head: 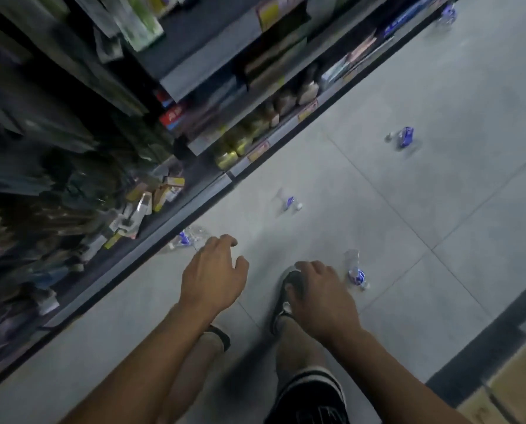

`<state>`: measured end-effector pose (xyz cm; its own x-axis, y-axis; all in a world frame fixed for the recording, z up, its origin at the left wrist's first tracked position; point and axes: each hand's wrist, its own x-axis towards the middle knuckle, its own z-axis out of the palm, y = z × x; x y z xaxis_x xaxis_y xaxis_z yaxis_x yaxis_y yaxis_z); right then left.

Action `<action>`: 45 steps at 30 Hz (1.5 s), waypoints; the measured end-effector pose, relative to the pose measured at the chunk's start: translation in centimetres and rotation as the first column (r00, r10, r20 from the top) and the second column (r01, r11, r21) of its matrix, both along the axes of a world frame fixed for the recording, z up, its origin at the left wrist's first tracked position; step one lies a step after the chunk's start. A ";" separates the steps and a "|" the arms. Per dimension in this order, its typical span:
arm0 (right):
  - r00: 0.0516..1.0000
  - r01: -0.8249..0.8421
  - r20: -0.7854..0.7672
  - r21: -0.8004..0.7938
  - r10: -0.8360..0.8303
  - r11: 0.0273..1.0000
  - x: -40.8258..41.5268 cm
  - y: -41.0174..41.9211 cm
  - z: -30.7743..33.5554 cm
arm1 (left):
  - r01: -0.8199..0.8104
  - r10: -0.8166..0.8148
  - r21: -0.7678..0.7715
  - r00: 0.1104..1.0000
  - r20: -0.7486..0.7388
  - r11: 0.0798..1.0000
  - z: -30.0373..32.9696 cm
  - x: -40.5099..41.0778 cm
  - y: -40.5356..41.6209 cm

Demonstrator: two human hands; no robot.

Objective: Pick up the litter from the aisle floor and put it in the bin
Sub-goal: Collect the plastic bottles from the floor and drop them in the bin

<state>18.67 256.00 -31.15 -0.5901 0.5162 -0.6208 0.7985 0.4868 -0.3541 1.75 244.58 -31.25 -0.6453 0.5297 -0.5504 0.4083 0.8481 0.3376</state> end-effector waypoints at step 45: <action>0.839 -0.503 -0.076 0.267 0.538 0.822 -18.7 -2.0 -56.4 | -0.126 0.043 -0.315 0.965 -0.258 0.941 -58.4 -15.3 -15.3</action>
<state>-0.02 253.97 -87.53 -0.8829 0.2219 -0.4139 0.3521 0.8959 -0.2708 -13.58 229.32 -89.63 -0.8157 0.2857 -0.5030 0.3649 0.9288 -0.0641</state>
